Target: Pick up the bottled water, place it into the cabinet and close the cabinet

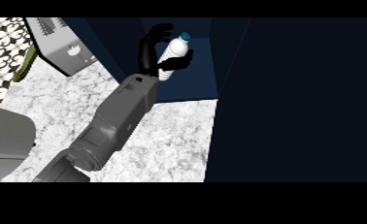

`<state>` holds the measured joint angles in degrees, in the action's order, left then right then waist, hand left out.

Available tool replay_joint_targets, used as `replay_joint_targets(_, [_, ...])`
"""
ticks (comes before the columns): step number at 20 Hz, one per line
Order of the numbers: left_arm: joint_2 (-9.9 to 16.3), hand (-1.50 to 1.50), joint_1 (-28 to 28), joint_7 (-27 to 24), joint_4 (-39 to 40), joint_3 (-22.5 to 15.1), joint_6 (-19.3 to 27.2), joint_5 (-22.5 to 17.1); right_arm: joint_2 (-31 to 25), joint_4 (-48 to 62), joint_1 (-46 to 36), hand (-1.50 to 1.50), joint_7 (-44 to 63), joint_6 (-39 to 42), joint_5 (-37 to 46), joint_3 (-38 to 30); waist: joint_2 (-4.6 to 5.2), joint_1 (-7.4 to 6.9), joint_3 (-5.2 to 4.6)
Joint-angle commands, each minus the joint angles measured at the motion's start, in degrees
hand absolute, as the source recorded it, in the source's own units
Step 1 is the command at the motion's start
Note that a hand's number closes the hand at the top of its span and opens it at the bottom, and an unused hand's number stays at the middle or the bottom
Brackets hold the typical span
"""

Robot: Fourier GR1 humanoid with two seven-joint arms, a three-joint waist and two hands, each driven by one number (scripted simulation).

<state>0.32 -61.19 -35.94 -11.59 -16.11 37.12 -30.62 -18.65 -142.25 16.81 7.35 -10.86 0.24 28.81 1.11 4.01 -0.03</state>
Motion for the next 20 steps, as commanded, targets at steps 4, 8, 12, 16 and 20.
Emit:
replay_joint_targets(4, [0.14,-1.5,-3.37,-0.28,4.19,2.71,-2.24,-0.59,-1.39,-3.58,3.39,-1.5,-1.59,2.26,-3.38,-1.34,0.21,0.48,0.03])
replay_joint_targets(8, [-0.3,-1.5,-4.42,-1.82,4.61,3.53,-2.15,-0.72,0.53,-3.83,0.27,-1.5,2.43,0.52,-1.27,0.19,0.39,0.53,-0.07])
replay_joint_targets(12, [0.04,-1.5,-4.13,-2.96,4.81,5.32,-5.59,-1.42,0.34,-1.13,2.37,-1.5,-2.21,2.3,-3.15,-1.01,0.24,-0.06,0.01])
replay_joint_targets(16, [-0.29,-1.5,-5.82,-3.04,5.46,4.09,-4.29,0.19,-0.76,-5.44,2.93,-1.5,1.1,2.47,-3.69,-2.44,0.13,0.4,-0.01])
replay_joint_targets(20, [-0.3,-1.5,-5.97,-3.4,3.87,4.95,-11.05,-0.3,0.41,-3.35,1.13,-1.5,1.04,2.27,-2.68,-2.34,0.12,-0.19,-0.04])
